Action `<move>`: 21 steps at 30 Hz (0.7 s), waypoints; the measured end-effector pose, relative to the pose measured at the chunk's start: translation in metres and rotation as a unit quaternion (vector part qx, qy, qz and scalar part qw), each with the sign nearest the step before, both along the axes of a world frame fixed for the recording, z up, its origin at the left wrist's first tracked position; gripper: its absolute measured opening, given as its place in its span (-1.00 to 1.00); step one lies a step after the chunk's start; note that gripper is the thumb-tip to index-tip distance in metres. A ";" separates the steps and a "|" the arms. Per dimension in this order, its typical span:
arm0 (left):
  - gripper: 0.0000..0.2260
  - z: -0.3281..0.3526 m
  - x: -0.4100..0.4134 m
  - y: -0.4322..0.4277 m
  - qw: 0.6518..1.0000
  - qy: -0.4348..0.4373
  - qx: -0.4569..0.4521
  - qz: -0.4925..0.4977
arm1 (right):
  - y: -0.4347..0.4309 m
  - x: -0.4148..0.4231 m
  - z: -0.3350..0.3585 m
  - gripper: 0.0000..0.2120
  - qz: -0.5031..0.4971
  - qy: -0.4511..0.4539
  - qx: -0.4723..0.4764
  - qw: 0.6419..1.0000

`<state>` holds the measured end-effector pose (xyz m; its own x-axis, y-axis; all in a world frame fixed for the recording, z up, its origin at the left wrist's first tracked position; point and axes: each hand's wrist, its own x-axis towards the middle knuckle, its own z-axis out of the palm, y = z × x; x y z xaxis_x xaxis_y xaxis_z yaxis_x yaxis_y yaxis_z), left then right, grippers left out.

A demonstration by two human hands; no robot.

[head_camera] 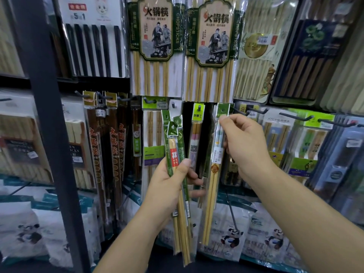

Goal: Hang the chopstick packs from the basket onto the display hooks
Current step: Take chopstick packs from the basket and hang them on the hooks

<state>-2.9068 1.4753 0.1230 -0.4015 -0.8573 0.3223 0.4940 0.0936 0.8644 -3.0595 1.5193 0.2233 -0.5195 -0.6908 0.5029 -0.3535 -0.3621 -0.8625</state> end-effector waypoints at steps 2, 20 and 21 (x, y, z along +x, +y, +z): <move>-0.88 -0.002 0.001 -0.002 1.000 -0.013 -0.015 0.005 | -0.003 -0.004 0.001 -0.67 -0.011 -0.004 0.008 1.000; -0.91 0.000 0.001 0.001 0.999 -0.032 -0.028 0.009 | -0.013 -0.008 0.005 -0.52 -0.074 0.025 0.001 0.997; -0.93 0.001 0.001 0.001 0.999 -0.032 -0.030 0.008 | -0.013 -0.008 0.003 -0.51 -0.080 0.034 0.004 0.996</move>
<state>-2.9054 1.4767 0.1235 -0.4093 -0.8435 0.3479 0.4368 0.1536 0.8863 -3.0675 1.5064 0.2267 -0.5881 -0.6054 0.5363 -0.4647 -0.2898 -0.8367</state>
